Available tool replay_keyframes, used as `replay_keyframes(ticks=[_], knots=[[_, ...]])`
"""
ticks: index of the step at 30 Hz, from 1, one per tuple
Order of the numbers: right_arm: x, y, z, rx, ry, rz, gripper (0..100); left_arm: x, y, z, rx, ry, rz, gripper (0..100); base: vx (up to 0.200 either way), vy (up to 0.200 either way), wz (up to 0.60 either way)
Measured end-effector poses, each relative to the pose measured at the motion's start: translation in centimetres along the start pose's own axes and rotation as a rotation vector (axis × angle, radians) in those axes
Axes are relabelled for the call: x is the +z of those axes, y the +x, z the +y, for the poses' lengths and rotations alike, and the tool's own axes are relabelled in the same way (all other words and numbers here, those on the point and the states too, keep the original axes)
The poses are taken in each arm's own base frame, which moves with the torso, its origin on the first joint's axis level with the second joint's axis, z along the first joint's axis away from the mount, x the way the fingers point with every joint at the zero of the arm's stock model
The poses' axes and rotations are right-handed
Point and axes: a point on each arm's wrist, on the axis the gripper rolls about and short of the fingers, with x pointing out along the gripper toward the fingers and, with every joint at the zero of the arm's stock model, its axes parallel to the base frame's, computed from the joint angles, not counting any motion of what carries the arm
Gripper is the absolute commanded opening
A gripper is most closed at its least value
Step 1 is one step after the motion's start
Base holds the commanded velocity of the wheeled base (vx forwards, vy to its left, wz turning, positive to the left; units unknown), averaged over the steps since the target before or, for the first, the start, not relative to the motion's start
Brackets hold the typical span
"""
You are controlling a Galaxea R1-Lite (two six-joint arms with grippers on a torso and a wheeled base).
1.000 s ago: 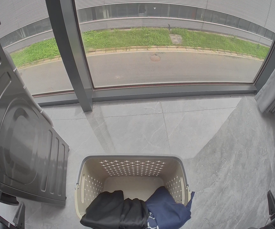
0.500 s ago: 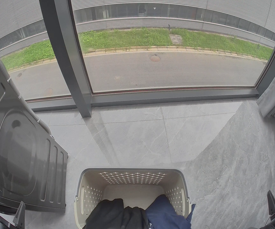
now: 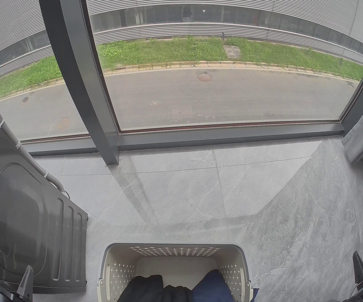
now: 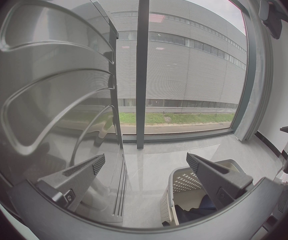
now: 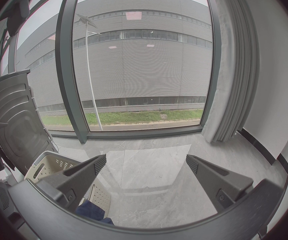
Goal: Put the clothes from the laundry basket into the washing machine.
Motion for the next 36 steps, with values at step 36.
replay_keyframes(ticks=[36], knots=[[0.00,0.00,0.00,0.000,0.000,-0.001,100,0.00,0.00,0.00,0.000,0.000,0.000,100,0.017,0.000,0.00]])
